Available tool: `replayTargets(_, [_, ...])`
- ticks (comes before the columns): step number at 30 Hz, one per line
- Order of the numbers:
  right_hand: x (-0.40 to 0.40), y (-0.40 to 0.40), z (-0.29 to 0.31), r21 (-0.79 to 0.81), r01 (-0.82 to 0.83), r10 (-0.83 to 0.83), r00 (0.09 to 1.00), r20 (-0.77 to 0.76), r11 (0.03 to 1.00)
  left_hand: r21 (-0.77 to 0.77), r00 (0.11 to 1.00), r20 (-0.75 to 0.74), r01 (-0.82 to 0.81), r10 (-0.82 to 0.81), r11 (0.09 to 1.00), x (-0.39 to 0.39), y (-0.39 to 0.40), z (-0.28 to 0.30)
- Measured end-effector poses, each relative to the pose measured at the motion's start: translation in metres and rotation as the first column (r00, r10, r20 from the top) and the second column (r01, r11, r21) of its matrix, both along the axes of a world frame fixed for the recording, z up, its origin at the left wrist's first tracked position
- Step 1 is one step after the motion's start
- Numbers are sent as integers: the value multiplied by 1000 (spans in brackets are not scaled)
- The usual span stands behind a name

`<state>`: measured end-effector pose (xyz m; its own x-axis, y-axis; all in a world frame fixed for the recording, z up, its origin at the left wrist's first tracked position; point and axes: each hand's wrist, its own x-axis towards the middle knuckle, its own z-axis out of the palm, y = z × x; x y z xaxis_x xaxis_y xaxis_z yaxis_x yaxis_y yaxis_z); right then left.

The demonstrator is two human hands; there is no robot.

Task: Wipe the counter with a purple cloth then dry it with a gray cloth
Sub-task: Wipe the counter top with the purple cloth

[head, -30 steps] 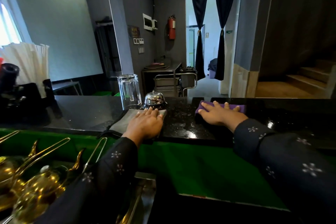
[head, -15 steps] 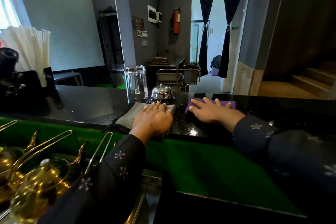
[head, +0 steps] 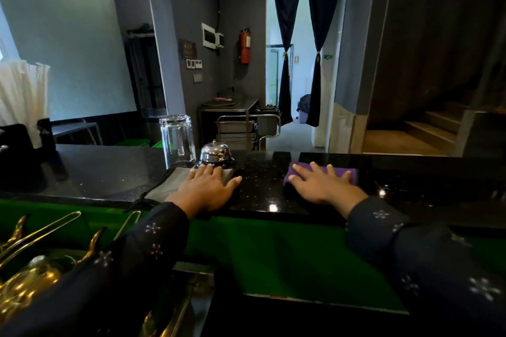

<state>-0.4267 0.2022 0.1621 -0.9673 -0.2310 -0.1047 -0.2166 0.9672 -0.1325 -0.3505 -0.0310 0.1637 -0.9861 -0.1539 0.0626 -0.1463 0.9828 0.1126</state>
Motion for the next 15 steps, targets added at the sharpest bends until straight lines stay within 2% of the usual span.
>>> replayTargets(2, [16, 3, -3, -1, -84, 84, 996, 12, 996, -134, 998, -41, 50, -56, 990, -9, 14, 6])
replayTargets(3, [25, 8, -5, 1, -136, 136, 991, 6, 991, -138, 994, -60, 85, -94, 987, -14, 24, 9])
replayTargets(6, [39, 36, -10, 25, -219, 219, 975, -23, 975, 18, 984, -29, 174, -173, 985, -34, 65, 12])
replayTargets(9, [22, 61, -5, 18, -156, 156, 988, 11, 988, 109, 982, -5, 187, -188, 976, -46, 93, -4])
replayTargets(15, [-37, 54, 1, -13, 36, -36, 999, 22, 999, 114, 988, 10, 154, -156, 981, -50, 95, -15])
